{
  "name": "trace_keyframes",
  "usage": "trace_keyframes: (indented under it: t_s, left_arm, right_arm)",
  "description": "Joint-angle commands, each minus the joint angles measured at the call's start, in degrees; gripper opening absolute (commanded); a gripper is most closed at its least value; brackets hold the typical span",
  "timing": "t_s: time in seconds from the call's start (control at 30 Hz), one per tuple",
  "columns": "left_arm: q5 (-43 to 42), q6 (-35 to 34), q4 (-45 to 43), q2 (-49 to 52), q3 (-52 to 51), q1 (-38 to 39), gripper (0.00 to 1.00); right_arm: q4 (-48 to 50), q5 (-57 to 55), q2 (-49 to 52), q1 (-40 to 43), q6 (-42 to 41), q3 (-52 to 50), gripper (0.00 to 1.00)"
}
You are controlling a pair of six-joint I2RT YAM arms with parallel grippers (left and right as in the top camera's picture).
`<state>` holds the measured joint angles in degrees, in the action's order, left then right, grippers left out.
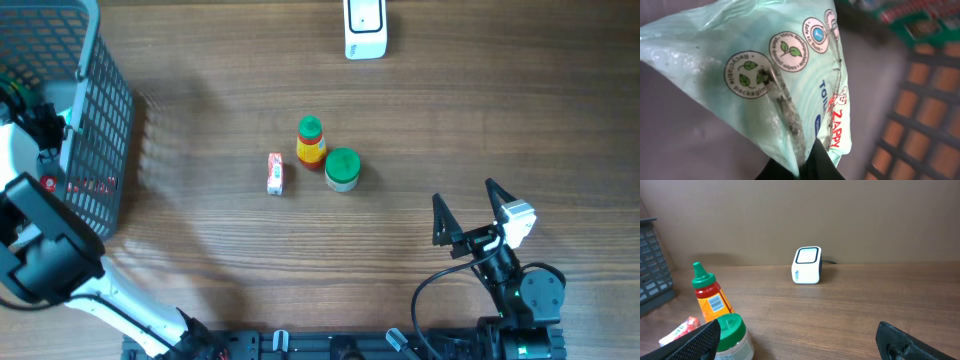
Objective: Scan the item barcode
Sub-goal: 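Reach into the basket and grasp the mint-green wipes pack with left gripper, then carry the wipes pack out and lay it right of the jar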
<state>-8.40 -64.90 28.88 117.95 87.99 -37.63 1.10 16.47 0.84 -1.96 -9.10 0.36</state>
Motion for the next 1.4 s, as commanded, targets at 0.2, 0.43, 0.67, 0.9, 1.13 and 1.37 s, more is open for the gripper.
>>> trace_keyframes:
  t_s: [0.2,0.43,0.67,0.9,1.13,1.37]
  left_arm:
    - [-1.2,1.5,6.3,-19.5,0.0,-0.1,0.04]
    - [-1.2,1.6,12.5,-33.3,0.0,-0.1,0.04]
    - [-1.3,3.7,12.6,-46.1,0.0,2.7,0.04]
    - [-0.4,12.5,15.0,-53.4,0.0,20.4,0.04]
    - [0.2,21.0,16.4,-51.4,0.0,40.4,0.04]
    - [1.2,35.4,16.4,-44.6,0.0,59.6,0.04]
  right_arm:
    - [0.2,-0.3,-0.4,-0.2,0.5,-0.1,1.00]
    - [0.2,-0.3,-0.4,-0.2,0.5,-0.1,1.00]
    - [0.2,-0.3,-0.4,-0.2,0.5,-0.1,1.00]
    - [0.2,-0.3,-0.4,-0.2,0.5,-0.1,1.00]
    - [0.2,-0.3,-0.4,-0.2,0.5,-0.1,1.00]
    - [0.2,-0.3,-0.4,-0.2,0.5,-0.1,1.00]
